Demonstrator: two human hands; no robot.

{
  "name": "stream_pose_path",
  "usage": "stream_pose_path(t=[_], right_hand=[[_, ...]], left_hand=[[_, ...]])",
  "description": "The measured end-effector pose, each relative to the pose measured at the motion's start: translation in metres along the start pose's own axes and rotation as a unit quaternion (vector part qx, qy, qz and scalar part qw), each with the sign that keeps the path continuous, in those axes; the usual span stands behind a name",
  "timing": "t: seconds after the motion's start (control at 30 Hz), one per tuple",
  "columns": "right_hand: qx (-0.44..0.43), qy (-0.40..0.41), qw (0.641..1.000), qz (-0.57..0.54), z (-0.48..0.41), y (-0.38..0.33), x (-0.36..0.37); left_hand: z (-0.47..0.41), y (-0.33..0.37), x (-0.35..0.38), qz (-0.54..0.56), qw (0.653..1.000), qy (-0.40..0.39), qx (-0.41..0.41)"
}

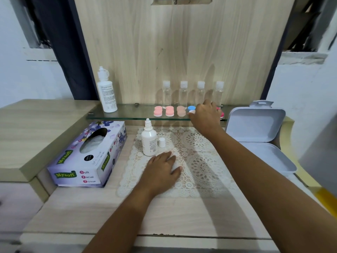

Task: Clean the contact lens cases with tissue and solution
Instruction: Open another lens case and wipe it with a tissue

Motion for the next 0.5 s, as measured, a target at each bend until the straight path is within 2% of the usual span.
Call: stream_pose_path(t=[0.13, 0.27, 0.5], right_hand=[[-0.002, 0.034, 0.998, -0.051, 0.004, 0.006, -0.006], [-0.041, 0.05, 0.988, -0.143, 0.023, 0.011, -0.016], [-0.072, -0.077, 0.964, -0.245, 0.093, 0.019, -0.001]], left_hand=[[-0.001, -0.001, 0.001, 0.013, 1.0, -0.007, -0.001], [-0.003, -0.003, 0.0, 0.051, 0.999, -0.004, -0.004], [-0.002, -0.004, -0.006, 0.168, 0.985, 0.036, -0.027]])
Point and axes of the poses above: each hand's wrist, its own z-axis away from the middle knuckle, its own x-axis out of the palm, y = z × x, the point moved 3 cm from there along -z, towards the middle knuckle, and after that the axes turned 3 degrees about -y, right-handed, at the moved point
